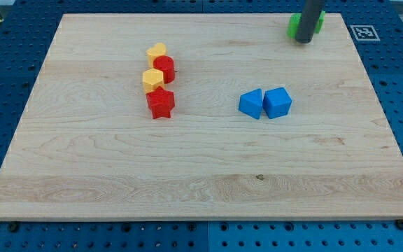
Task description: Point at the blue triangle
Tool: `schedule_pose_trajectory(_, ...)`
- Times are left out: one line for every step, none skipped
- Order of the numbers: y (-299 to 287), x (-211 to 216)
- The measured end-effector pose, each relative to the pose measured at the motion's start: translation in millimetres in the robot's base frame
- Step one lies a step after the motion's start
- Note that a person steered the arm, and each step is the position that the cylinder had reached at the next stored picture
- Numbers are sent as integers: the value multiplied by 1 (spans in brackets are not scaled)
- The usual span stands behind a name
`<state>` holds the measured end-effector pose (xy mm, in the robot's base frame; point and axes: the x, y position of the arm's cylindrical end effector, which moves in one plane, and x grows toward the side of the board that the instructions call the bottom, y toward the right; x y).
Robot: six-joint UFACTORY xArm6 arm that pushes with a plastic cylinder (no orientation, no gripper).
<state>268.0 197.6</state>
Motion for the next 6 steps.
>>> schedule_pose_trajectory(0,-2)
schedule_pose_trajectory(-9,31)
schedule_pose_trajectory(-2,76)
schedule_pose_trajectory(41,125)
schedule_pose_trajectory(72,195)
schedule_pose_trajectory(65,263)
